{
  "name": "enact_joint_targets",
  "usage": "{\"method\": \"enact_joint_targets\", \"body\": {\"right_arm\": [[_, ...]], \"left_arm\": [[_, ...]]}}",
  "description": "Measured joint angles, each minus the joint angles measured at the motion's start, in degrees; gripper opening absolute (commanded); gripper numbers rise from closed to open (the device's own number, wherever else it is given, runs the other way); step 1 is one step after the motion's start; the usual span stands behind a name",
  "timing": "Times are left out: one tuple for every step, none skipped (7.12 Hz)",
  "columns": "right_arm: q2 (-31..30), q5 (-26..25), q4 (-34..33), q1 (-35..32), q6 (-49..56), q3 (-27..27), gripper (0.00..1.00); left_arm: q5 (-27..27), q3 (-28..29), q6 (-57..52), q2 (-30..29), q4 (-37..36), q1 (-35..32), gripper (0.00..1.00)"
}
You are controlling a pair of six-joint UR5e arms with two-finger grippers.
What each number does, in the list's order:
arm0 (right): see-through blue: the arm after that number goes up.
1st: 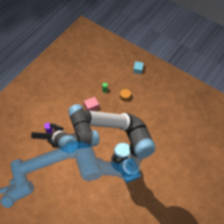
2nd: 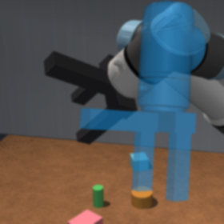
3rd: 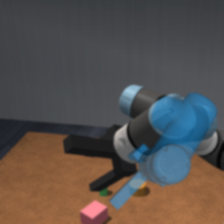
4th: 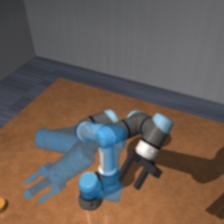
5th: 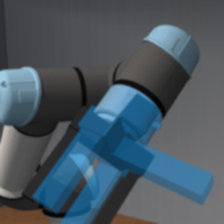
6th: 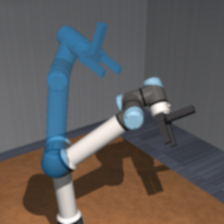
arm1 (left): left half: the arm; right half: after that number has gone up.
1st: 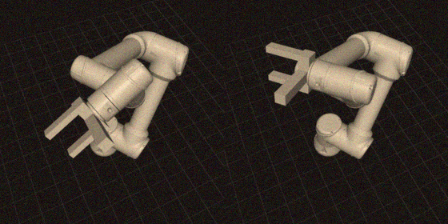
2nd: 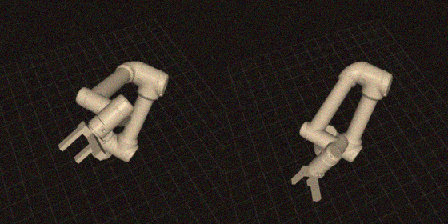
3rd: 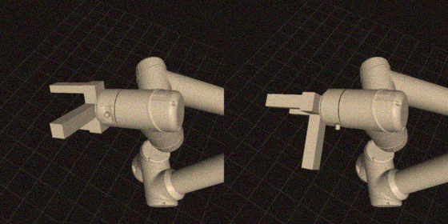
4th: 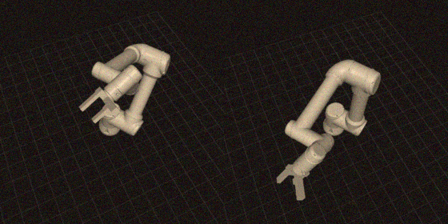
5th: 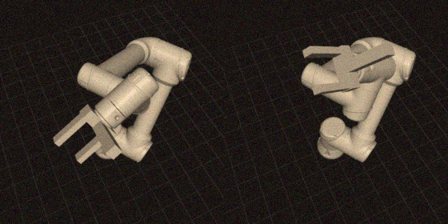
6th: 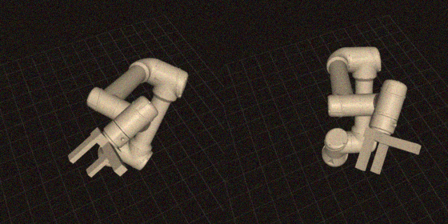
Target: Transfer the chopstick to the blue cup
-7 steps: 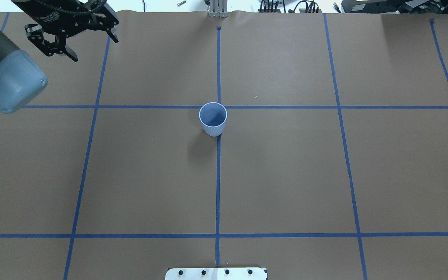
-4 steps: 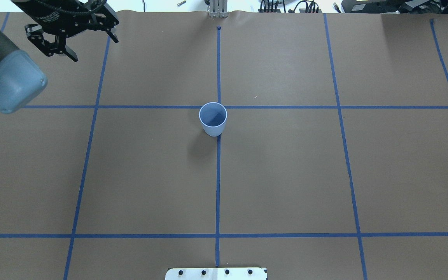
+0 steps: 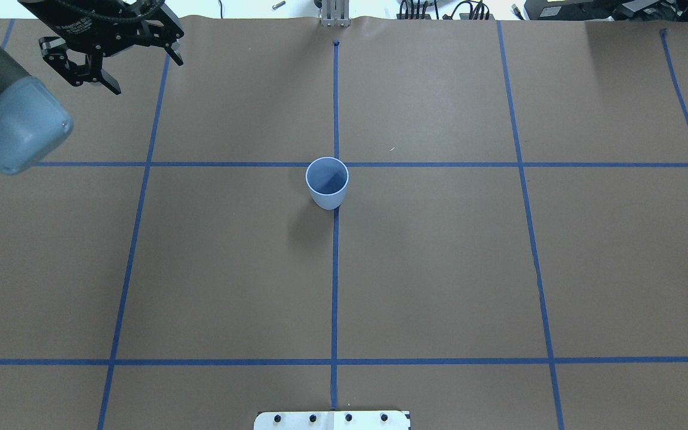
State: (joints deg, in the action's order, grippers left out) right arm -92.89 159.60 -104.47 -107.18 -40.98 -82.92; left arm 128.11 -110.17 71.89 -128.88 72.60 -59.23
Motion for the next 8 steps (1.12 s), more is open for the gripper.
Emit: {"method": "enact_joint_targets", "body": {"right_arm": [[-1.2, 0.0, -0.2, -0.9, 0.0, -2.1, 0.0], [-2.4, -0.1, -0.3, -1.4, -0.5, -4.7, 0.0], [-3.1, -0.2, -0.3, -1.8, -2.4, -7.1, 0.0], [-3.9, -0.4, -0.2, -2.0, -5.3, -9.8, 0.0], [-5.4, -0.5, -0.2, -2.2, -7.5, -13.0, 0.0], [-7.3, -0.6, -0.2, -2.2, -8.6, -16.1, 0.0], [-9.1, -0.6, -0.3, -2.3, -9.7, -19.3, 0.0], [-10.3, -0.6, -0.3, -2.5, -11.0, -22.1, 0.0]], "left_arm": [[0.0, 0.0, 0.0, 0.0, 0.0, 0.0, 0.98], [0.0, 0.0, 0.0, 0.0, 0.0, 0.0, 0.98], [0.0, 0.0, 0.0, 0.1, 0.0, -0.1, 0.98], [0.0, 0.0, 0.0, 0.3, 0.0, -0.1, 0.98], [0.0, 0.0, 0.0, 0.5, 0.1, -0.1, 0.98], [0.0, 0.0, 0.0, 0.7, 0.1, -0.1, 0.98], [0.2, -0.1, 0.0, 0.8, 0.1, -0.1, 0.98], [0.6, -0.4, 0.1, 0.9, 0.0, -0.1, 0.98]]}}
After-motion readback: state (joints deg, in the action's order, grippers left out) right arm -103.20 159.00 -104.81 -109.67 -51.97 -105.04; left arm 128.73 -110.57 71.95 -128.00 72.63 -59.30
